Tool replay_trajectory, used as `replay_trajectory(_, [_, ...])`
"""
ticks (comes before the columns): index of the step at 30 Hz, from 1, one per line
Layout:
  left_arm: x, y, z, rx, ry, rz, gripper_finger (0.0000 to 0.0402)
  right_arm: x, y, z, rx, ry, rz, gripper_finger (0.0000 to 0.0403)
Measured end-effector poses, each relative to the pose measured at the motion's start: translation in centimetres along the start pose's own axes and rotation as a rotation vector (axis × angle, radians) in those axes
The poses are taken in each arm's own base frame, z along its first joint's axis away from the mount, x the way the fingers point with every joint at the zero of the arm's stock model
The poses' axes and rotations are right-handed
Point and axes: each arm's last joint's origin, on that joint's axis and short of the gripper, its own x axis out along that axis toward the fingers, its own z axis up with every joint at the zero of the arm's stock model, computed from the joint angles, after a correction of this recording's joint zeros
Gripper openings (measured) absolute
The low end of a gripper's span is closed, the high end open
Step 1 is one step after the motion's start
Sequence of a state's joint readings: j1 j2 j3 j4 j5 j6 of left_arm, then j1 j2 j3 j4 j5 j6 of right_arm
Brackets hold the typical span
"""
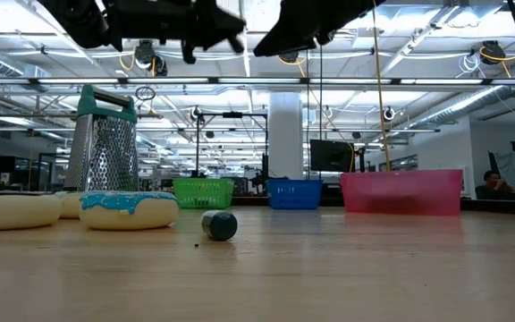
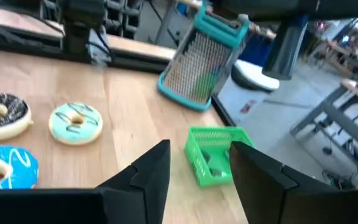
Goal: Pick & Place Food Item
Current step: Put the blue food coloring bottle into the green bin
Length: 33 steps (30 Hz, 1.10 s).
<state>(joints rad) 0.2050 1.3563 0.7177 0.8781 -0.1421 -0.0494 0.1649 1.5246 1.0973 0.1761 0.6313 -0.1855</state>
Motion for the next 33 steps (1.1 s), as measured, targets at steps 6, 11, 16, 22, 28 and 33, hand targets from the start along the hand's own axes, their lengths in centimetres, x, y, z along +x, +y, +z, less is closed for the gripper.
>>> replay_trajectory(6, [0.2, 3.2, -1.9, 0.106, 0.17, 0.238, 0.0067, 0.0, 0.2, -0.7, 0.015, 0.066, 0.015, 0.015])
replay_trajectory(11, [0.6, 6.1, -4.0, 0.123, 0.27, 0.335, 0.0055, 0.1, 0.1, -1.5, 0.016, 0.081, 0.01, 0.015])
replay_trajectory(16, [0.9, 8.8, -7.2, 0.061, 0.356, 0.428, 0.0067, 0.3, 0.2, -3.1, 0.045, 0.069, -0.001, 0.0148])
replay_trajectory(22, [0.9, 10.7, -10.6, -0.039, 0.445, 0.482, 0.0056, 0.2, 0.5, -5.0, 0.065, 0.069, -0.001, 0.0144])
replay_trajectory(28, [0.8, 11.1, -12.3, -0.063, 0.495, 0.503, 0.007, 0.2, 0.6, -6.1, 0.101, 0.081, -0.002, 0.0145])
replay_trajectory(33, [0.5, 11.1, -12.7, -0.053, 0.546, 0.508, 0.0118, 0.1, 0.7, -6.1, 0.164, 0.082, -0.001, 0.0145])
